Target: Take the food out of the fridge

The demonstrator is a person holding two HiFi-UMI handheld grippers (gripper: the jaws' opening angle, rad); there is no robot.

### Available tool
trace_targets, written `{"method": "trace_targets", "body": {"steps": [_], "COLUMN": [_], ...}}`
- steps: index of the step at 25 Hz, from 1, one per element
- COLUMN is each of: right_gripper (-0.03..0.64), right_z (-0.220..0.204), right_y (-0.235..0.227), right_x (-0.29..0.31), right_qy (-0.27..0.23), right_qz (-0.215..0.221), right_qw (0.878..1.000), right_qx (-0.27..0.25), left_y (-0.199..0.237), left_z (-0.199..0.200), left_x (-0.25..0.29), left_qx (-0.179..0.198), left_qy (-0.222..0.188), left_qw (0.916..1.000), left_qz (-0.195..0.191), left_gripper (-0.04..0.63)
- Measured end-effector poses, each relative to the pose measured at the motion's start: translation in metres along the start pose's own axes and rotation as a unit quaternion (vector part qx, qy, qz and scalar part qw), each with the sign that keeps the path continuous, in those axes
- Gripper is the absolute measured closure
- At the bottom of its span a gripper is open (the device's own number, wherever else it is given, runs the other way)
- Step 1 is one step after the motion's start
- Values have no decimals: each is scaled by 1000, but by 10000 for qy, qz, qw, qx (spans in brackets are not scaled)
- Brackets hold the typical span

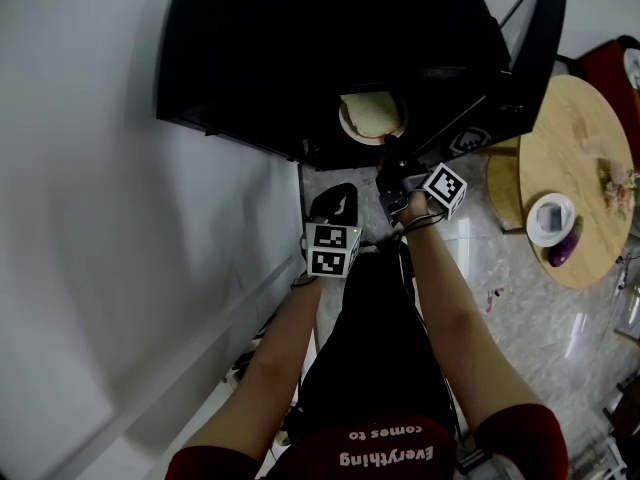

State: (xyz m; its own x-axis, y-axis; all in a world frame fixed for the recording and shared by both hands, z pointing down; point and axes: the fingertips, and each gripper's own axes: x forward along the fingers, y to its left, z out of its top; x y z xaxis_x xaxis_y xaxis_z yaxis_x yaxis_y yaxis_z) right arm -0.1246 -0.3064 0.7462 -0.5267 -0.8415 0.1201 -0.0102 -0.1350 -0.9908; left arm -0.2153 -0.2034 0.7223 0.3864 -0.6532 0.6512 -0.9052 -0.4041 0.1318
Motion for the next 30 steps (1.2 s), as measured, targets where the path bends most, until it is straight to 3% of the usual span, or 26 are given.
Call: {"method": "trace_targets", "body": {"steps": [6,20,30], "right_gripper": [598,598,598], "right_z": [-10,-42,-59], "right_y": [17,55,90], "right_x": [-4,-56,-121], "right_qy": [317,824,903], "right_qz": [240,340,648], "right_qw": [9990,9951,9934], "right_qx": [-183,-428,-299], "left_y": [-2,5,-1], "left_z": [7,30,57], "left_x": [-5,-47,-95], "left_qx": [14,-57,-444], "left_qy": [-92,-324,-730], "left_qw": [10000,9994,9963], "left_qz": [9,130,75], "left_gripper": [586,587,586]}}
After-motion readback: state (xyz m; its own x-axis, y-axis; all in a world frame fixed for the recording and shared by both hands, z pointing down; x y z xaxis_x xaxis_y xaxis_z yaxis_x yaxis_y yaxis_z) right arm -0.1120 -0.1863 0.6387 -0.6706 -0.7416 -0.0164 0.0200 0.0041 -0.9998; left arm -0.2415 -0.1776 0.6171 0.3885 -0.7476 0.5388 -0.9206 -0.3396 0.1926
